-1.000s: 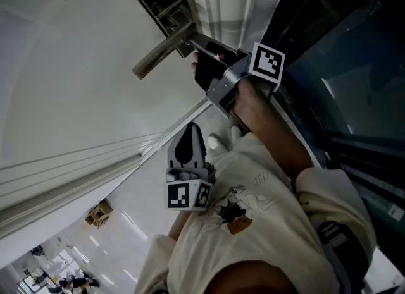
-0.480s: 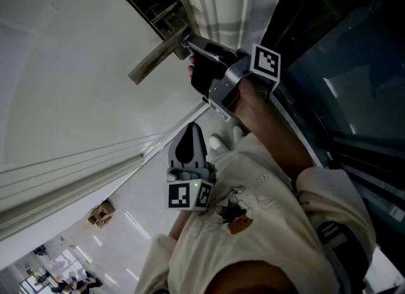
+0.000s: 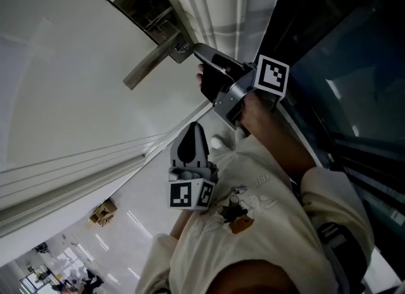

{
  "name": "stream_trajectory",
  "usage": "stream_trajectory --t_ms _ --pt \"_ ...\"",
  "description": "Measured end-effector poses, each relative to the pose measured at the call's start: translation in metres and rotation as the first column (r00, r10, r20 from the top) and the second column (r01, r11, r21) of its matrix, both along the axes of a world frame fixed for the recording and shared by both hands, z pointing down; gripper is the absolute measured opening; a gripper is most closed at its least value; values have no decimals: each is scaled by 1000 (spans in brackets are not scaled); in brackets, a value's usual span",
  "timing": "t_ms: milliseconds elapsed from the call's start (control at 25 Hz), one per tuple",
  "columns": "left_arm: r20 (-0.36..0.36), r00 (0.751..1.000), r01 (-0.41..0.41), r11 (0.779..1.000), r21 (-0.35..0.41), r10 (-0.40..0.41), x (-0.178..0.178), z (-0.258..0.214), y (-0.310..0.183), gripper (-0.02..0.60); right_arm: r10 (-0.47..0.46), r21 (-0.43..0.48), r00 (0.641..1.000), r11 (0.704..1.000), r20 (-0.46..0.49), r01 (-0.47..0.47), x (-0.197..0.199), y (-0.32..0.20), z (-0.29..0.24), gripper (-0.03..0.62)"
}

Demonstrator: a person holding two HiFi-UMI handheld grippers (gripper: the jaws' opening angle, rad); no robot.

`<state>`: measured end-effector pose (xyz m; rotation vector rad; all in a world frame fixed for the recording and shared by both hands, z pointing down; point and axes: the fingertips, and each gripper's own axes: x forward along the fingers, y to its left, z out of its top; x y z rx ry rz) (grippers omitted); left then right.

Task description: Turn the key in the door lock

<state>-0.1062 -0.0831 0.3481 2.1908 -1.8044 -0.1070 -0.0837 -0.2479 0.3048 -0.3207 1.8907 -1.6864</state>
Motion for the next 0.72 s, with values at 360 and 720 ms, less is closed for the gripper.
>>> stream_trajectory --t_ms 360,720 --pt "3 999 51 999 -17 -51 16 5 -2 6 -15 282 945 953 -328 113 51 48 46 30" --pt "60 996 75 994 -81 -70 41 19 0 5 45 509 815 800 -577 317 42 124 80 18"
